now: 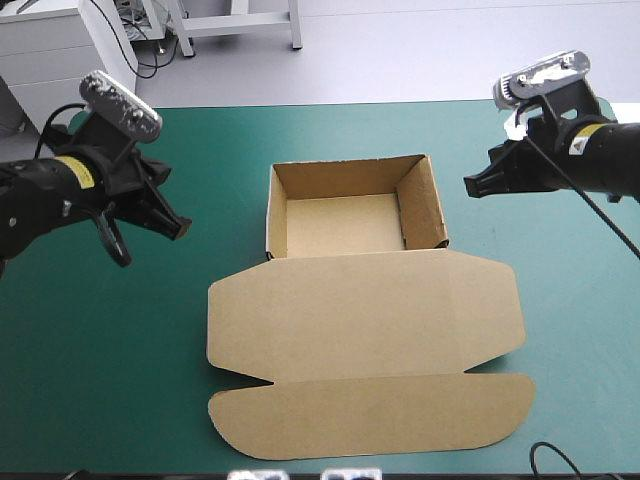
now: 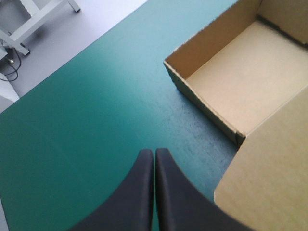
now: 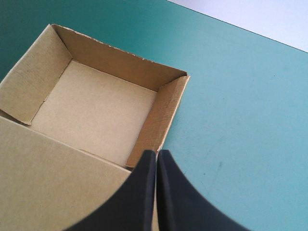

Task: Fold the box

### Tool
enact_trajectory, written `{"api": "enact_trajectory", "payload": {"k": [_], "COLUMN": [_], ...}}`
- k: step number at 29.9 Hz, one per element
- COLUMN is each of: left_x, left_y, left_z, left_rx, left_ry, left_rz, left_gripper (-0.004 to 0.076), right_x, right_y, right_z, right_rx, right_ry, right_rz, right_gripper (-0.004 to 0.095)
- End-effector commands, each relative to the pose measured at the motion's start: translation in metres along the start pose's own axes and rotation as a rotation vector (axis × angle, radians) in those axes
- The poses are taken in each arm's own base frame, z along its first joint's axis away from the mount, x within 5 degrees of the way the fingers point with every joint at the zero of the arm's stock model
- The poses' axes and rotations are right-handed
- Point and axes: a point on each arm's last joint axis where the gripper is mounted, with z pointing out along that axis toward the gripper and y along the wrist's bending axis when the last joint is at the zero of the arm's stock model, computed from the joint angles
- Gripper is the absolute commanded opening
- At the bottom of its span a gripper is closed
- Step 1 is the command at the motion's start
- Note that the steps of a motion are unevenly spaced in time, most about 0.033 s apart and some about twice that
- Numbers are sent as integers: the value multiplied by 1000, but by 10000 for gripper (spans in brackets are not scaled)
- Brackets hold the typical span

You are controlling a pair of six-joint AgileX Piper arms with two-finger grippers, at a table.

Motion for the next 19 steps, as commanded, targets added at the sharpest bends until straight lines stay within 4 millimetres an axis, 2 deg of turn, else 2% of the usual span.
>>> {"api": "enact_trajectory", "payload": {"k": [1,6,14,19], "left_x": [22,44,81,103], "left_y": [-3,-11,-27,-37], "left_z": [-18,-22,-8,-1], "left_rx": [-33,-42,-21,-6], "left_ry": [15,-12,17,32], "left_rz": [12,5,-21,-27], "left_gripper": [-8,-8,-8,-8], "right_x": [9,33,90,123], "right_y": [4,9,17,23], "right_z": [-28,-35,-20,-18], "right_rx": [28,40,48,57], "right_ry": [-98,-142,-139,-156], "right_rz": [-20,-14,-29,-23], "right_gripper": [-14,-14,-14,-14]}}
